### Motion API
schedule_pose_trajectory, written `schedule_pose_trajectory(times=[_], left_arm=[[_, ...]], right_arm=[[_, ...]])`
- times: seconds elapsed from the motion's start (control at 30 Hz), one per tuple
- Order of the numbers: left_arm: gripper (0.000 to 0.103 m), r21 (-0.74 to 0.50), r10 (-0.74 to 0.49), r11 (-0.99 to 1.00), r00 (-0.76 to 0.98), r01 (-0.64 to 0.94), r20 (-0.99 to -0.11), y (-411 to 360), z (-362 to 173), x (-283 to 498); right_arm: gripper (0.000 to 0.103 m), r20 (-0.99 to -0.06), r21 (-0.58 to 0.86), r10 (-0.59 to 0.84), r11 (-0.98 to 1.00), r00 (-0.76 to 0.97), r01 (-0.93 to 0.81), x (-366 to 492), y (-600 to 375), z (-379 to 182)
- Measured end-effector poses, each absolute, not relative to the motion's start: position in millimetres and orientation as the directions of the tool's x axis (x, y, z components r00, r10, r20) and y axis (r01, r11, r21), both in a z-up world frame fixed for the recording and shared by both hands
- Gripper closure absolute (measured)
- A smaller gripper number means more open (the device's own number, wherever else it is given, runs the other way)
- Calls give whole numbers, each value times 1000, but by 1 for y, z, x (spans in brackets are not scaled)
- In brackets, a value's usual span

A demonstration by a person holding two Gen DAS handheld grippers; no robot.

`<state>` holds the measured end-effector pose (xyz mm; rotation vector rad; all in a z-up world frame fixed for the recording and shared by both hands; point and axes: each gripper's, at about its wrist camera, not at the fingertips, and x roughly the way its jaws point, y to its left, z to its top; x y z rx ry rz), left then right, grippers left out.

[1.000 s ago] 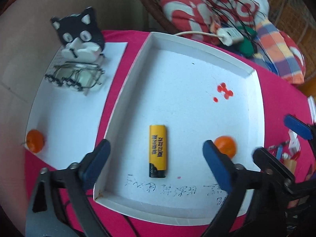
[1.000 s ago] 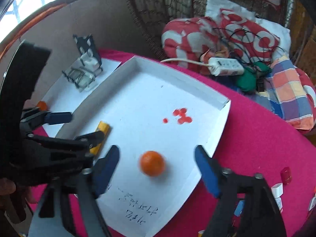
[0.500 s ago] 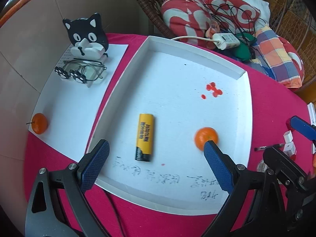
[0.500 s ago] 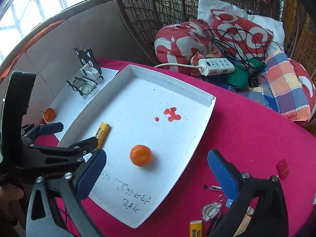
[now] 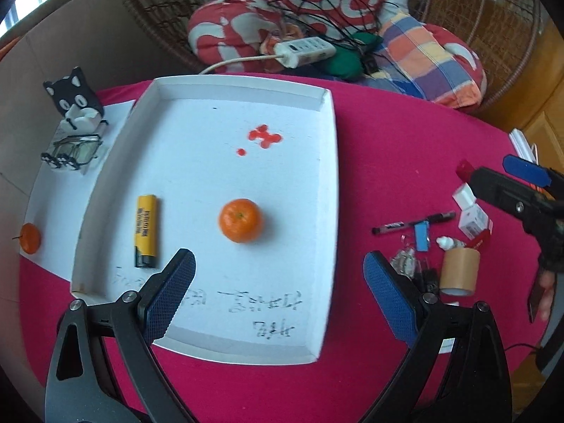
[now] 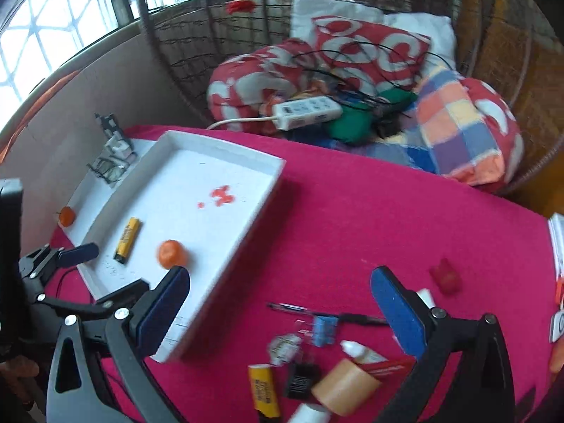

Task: Organize rigid objects
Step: 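Grasp the brown tape roll with the right tool while the left tool grasps the yellow tube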

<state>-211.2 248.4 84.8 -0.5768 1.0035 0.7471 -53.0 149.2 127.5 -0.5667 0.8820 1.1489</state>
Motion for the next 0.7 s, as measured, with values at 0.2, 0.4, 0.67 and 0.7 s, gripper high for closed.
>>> schedule_pose_trajectory(times=[0.2,0.4,0.67,0.7], left_arm=[[6,-103,159,733,316,-673,-935,202,62,-167],[6,-117,77,718,245,-686,-966,179,35,-150],[27,-129,41,647,203,-752,-978,164,10,-143],[29,-129,39,634,198,-763,-979,164,7,-143]], right_arm=[[0,-831,60,529,392,171,-918,-9,105,120],[0,-892,115,446,383,75,-916,11,77,93],[16,-913,123,403,130,-61,-984,-16,80,76],[21,-918,110,391,86,-68,-990,-20,82,73]])
